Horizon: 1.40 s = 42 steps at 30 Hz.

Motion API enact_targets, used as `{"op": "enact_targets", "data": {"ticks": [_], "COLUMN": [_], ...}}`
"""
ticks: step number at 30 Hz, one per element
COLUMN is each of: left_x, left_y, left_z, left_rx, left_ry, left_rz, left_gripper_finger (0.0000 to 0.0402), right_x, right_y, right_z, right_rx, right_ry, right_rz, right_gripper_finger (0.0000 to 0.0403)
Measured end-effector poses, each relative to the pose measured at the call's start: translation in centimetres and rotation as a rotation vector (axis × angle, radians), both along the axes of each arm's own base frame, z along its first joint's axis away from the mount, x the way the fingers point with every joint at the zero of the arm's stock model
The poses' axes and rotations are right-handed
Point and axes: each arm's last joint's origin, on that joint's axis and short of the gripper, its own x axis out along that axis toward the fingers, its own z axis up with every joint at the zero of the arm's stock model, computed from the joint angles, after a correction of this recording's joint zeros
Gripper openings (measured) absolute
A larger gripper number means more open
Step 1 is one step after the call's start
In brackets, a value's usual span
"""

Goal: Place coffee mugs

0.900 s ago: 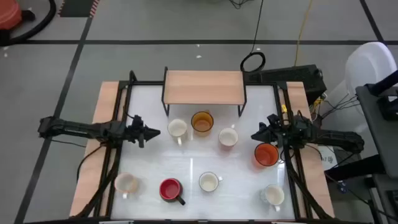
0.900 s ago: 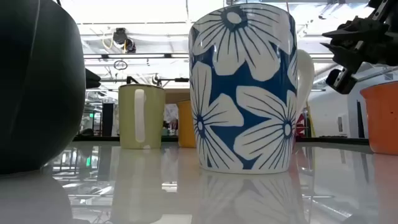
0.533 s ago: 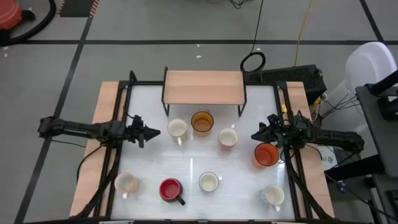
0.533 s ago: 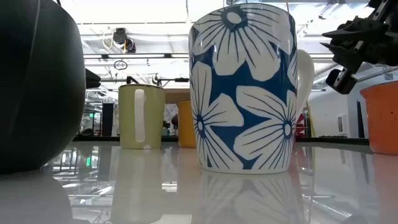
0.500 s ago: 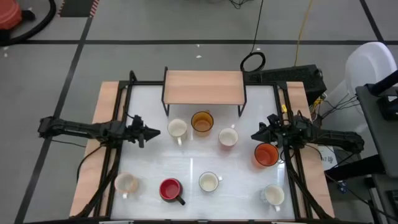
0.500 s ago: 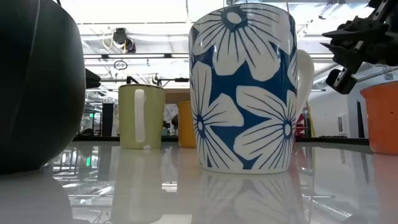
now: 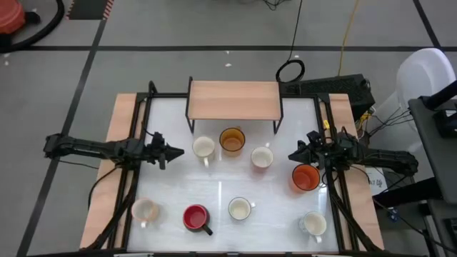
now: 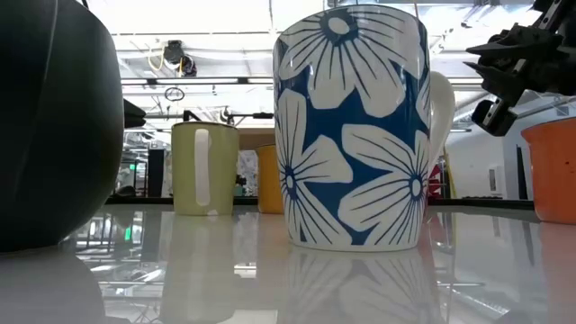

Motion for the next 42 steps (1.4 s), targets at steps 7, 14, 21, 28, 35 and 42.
{"op": "enact_targets", "data": {"ticks": [7, 14, 21, 28, 35, 42], "left_x": [0.00, 0.00, 0.00, 0.00, 0.00, 0.00], "left_y": [0.00, 0.00, 0.00, 0.00, 0.00, 0.00], "left_z": [0.00, -0.01, -0.02, -0.01, 0.00, 0.00], "left_rx": [0.000, 0.000, 0.000, 0.000, 0.000, 0.000], "left_ry": [0.000, 0.000, 0.001, 0.000, 0.000, 0.000], "left_rz": [0.000, 0.000, 0.000, 0.000, 0.000, 0.000], "left_gripper_finger": [0.0058, 0.0058, 0.0058, 0.0058, 0.0058, 0.0058], "right_x": [0.00, 0.00, 0.00, 0.00, 0.00, 0.00], "right_y": [0.00, 0.00, 0.00, 0.00, 0.00, 0.00], "right_z": [0.00, 0.00, 0.00, 0.00, 0.03, 0.03], "right_rx": [0.000, 0.000, 0.000, 0.000, -0.165, -0.176], "right_ry": [0.000, 0.000, 0.000, 0.000, -0.038, -0.041], "right_rz": [0.001, 0.000, 0.001, 0.000, -0.012, -0.013], "right_gripper_finger": [0.0050, 0.0050, 0.0050, 0.0050, 0.0050, 0.0050]}}
